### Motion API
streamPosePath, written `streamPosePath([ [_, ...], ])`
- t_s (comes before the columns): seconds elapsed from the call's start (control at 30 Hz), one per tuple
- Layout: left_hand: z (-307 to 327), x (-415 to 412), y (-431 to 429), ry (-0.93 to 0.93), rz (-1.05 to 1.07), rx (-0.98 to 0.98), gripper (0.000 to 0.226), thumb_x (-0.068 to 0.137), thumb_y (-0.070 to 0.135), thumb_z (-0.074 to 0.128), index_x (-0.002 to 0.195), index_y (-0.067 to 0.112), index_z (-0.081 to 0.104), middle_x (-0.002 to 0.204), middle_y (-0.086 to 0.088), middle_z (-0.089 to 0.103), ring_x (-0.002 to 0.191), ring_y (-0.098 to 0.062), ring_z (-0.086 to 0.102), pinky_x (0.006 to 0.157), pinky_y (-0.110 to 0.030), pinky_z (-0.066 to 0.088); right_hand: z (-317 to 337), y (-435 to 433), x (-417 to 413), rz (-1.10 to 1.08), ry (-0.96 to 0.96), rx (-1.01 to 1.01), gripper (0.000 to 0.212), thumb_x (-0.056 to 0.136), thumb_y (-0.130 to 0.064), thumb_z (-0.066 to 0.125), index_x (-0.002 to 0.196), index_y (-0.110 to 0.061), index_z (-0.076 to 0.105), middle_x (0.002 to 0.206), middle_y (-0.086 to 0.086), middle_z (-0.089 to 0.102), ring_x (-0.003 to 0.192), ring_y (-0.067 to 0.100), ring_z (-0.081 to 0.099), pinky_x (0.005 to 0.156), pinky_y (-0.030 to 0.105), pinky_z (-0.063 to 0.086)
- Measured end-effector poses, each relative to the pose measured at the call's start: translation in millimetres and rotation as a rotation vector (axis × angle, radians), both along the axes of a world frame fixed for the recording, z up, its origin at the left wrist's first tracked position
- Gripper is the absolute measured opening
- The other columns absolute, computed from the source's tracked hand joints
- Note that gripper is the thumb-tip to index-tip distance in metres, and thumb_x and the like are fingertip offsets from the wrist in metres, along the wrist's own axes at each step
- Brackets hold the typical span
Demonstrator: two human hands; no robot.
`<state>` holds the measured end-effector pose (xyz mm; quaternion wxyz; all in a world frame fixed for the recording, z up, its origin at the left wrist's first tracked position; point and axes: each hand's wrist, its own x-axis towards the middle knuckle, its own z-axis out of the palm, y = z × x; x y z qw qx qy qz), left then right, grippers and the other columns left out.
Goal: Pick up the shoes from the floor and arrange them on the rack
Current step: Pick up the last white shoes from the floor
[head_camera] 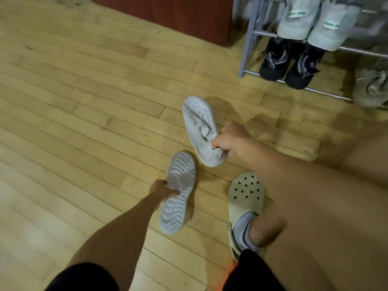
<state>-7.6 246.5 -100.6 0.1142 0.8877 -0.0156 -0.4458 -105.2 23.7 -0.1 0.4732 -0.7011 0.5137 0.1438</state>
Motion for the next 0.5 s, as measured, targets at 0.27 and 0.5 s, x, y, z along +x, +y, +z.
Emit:
streamPosePath([
  [0.27, 20.0, -10.6, -22.2, -0.310, -0.148, -0.143, 0.049, 0.062, 0.026, 0.082, 0.106, 0.013, 0.063, 0.097, -0.003, 0.060, 0.085, -0.021, 0.056, 0.068, -0.032, 0.050, 12.7, 4.5, -13.7, 0.015, -0.002, -0.083, 0.035, 0.074, -0.014, 0.073, 0.108, -0.006, 0.066, 0.106, 0.012, 0.070, 0.090, 0.030, 0.070, 0.076, 0.037, 0.061],
  [0.5, 26.0, -9.9, -15.0, -0.306, -0.128, -0.278, 0.041, 0.082, 0.014, 0.065, 0.122, 0.017, 0.057, 0.113, -0.003, 0.060, 0.087, -0.017, 0.054, 0.067, -0.027, 0.044, 21.9, 11.1, -36.5, 0.054, 0.040, -0.104, 0.020, 0.076, -0.015, 0.074, 0.092, -0.006, 0.064, 0.097, 0.011, 0.070, 0.084, 0.028, 0.069, 0.075, 0.034, 0.060],
])
